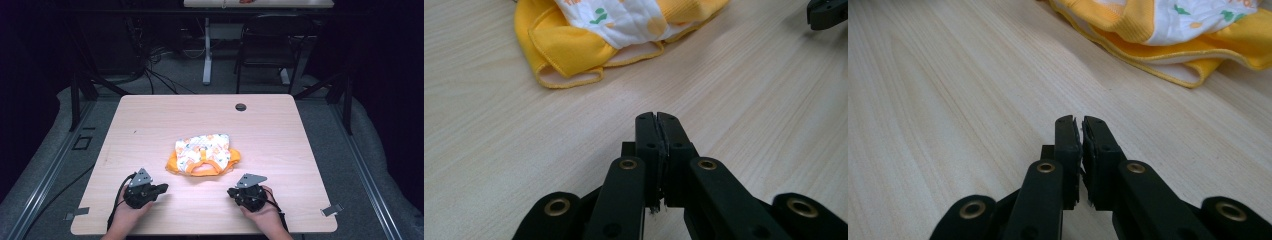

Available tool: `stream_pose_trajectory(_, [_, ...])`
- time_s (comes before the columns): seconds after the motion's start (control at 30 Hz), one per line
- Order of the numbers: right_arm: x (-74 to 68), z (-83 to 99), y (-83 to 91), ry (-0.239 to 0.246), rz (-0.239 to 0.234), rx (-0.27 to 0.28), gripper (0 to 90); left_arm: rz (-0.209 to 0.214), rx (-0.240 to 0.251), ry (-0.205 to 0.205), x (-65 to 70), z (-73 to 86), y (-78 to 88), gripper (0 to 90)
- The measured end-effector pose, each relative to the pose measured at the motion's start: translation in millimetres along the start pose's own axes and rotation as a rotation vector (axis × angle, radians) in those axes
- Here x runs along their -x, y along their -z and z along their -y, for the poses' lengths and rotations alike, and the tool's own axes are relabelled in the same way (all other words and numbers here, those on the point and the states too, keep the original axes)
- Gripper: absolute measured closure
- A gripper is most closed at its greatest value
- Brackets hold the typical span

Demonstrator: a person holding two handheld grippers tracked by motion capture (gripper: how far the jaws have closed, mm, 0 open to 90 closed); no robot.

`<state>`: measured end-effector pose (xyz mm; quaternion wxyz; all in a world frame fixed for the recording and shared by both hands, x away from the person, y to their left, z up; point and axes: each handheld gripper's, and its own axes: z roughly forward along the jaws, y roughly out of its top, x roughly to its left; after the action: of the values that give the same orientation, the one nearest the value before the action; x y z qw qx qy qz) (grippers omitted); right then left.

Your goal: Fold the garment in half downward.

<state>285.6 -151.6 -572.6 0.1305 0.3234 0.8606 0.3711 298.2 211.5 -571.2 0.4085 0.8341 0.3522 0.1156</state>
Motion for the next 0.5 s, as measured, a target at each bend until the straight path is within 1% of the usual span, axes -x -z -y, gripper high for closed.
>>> stream_pose_trajectory(0.03, [-0.3,-0.5,0.0,0.013,0.005,-0.012,84.9,-0.006,-0.004,-0.002,0.4,0.8,-1.8,88.2])
stream_pose_trajectory(0.07, [-1.2,0.0,-1.7,0.006,-0.005,-0.001,84.8,-0.006,-0.008,-0.004,0.3,0.8,-2.2,88.2])
stream_pose_trajectory(0.13, [-1.8,-0.2,-3.2,0.012,-0.005,0.002,84.2,-0.006,-0.009,-0.012,-0.3,0.7,-3.0,88.0])
stream_pose_trajectory(0.23, [-0.5,-0.6,-3.1,0.010,-0.011,0.005,83.4,-0.008,-0.011,-0.006,0.0,1.1,-4.3,87.4])
stream_pose_trajectory(0.3, [-0.1,-0.6,-3.2,0.004,-0.013,0.009,83.4,-0.010,-0.018,-0.011,-0.4,0.9,-4.4,87.4])
stream_pose_trajectory(0.4, [2.0,-0.4,-3.1,0.004,-0.012,0.009,83.5,-0.012,-0.010,-0.002,-1.1,0.3,-4.2,87.3])
stream_pose_trajectory(0.47, [2.6,-0.3,-3.2,0.002,-0.011,0.013,83.4,-0.010,-0.008,-0.006,-1.9,-0.1,-3.7,86.9])
stream_pose_trajectory(0.5, [3.5,0.2,-2.6,-0.010,-0.008,0.019,83.4,-0.014,-0.001,-0.006,-2.6,-0.6,-2.7,86.9])
